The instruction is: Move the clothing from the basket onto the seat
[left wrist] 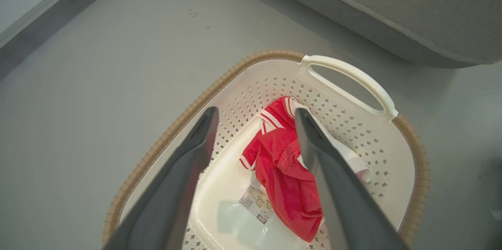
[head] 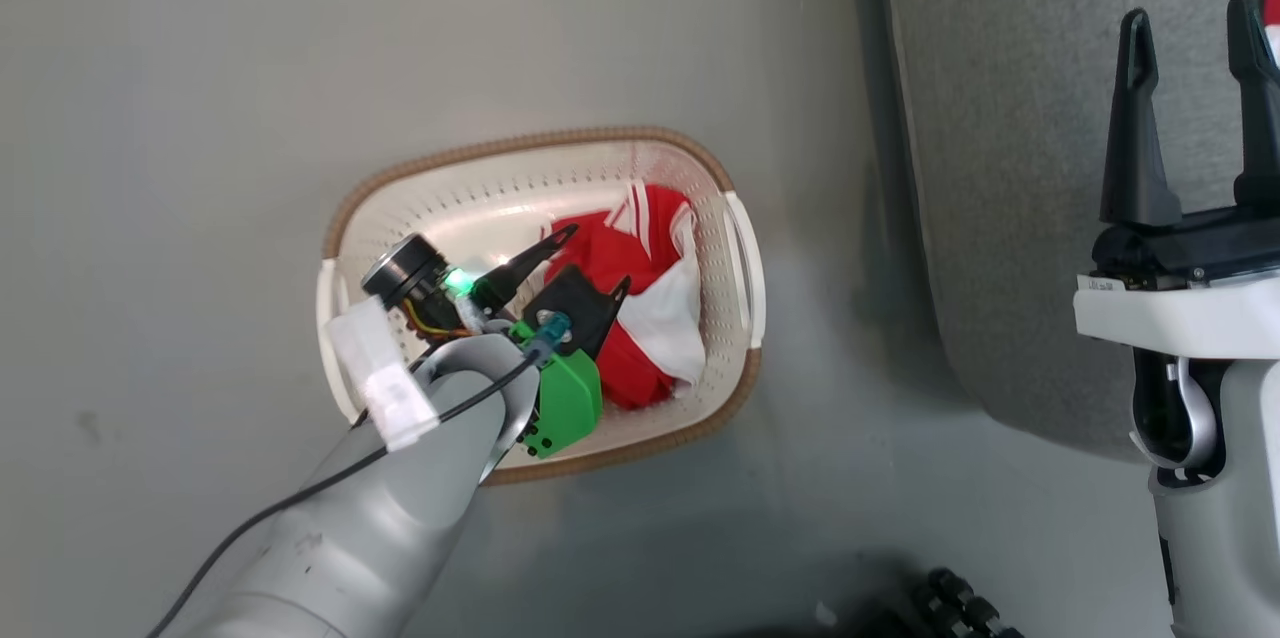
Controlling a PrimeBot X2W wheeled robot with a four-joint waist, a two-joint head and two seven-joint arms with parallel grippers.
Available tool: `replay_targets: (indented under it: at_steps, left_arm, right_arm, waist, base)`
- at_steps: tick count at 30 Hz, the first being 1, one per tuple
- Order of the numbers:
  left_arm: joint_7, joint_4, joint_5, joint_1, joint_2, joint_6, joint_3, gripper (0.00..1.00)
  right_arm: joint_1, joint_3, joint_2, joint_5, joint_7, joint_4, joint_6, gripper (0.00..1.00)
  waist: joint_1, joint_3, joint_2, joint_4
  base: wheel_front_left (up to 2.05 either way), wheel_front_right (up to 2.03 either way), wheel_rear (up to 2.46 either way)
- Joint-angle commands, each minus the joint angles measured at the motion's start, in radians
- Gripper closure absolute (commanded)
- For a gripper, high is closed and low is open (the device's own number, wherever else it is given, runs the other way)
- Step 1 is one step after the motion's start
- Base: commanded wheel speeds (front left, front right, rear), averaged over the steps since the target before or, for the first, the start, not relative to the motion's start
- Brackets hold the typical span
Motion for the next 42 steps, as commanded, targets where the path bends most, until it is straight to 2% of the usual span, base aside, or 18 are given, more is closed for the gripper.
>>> replay_targets:
  at_steps: [1,5,12,19,29,30,31,33,42]
  left_arm:
    - [0.007,0.028,-0.006,-0.045,0.006,-0.003,-0.042,0.0]
    - [0.027,0.104,-0.039,-0.123,0.007,-0.003,-0.172,0.0]
    - [0.037,0.189,-0.093,-0.228,0.006,-0.003,-0.324,0.0]
    - [0.047,0.252,-0.172,-0.305,0.011,-0.003,-0.425,0.0]
    - [0.054,0.28,-0.233,-0.338,0.014,-0.003,-0.494,0.0]
    - [0.051,0.275,-0.241,-0.332,0.013,-0.003,-0.499,0.06]
    - [0.047,0.267,-0.246,-0.322,0.013,-0.003,-0.504,0.57]
    - [0.038,0.251,-0.255,-0.319,0.013,-0.003,-0.512,1.0]
    - [-0.008,0.184,-0.318,-0.327,0.027,-0.003,-0.521,1.0]
  right_arm:
    - [-0.022,0.008,0.0,-0.009,-0.003,-0.01,-0.001,0.0]
    - [-0.042,0.019,-0.003,-0.016,-0.003,-0.032,-0.001,0.0]
    - [-0.073,0.036,-0.004,-0.024,-0.003,-0.074,-0.001,0.0]
    - [-0.117,0.062,-0.011,-0.008,-0.003,-0.131,-0.001,0.0]
    - [-0.142,0.077,-0.008,-0.008,-0.003,-0.2,-0.001,0.0]
    - [-0.14,0.077,-0.008,-0.008,-0.003,-0.203,-0.001,0.0]
    - [-0.138,0.078,-0.008,-0.009,-0.003,-0.203,-0.001,0.0]
    - [-0.133,0.078,-0.007,-0.013,-0.003,-0.203,-0.001,0.0]
    - [-0.142,0.08,0.005,-0.014,-0.003,-0.186,-0.001,0.0]
  waist:
    - [-0.0003,0.178,0.0,-0.075]
    - [-0.0003,0.237,0.0,-0.088]
    - [-0.0003,0.323,0.0,-0.101]
    - [-0.0003,0.385,0.0,-0.118]
    - [-0.0003,0.427,0.0,-0.136]
    - [-0.0003,0.428,0.0,-0.137]
    - [-0.0003,0.428,0.0,-0.137]
    - [-0.0003,0.429,0.0,-0.137]
    - [-0.0003,0.388,0.0,-0.118]
  base:
    - [0.0,0.0,0.0]
    - [0.0,0.0,0.0]
    - [0.0,0.0,0.0]
    - [0.0,0.0,0.0]
    - [0.0,0.0,0.0]
    - [0.0,0.0,0.0]
    - [0.0,0.0,0.0]
    - [0.0,0.0,0.0]
    - [0.0,0.0,0.0]
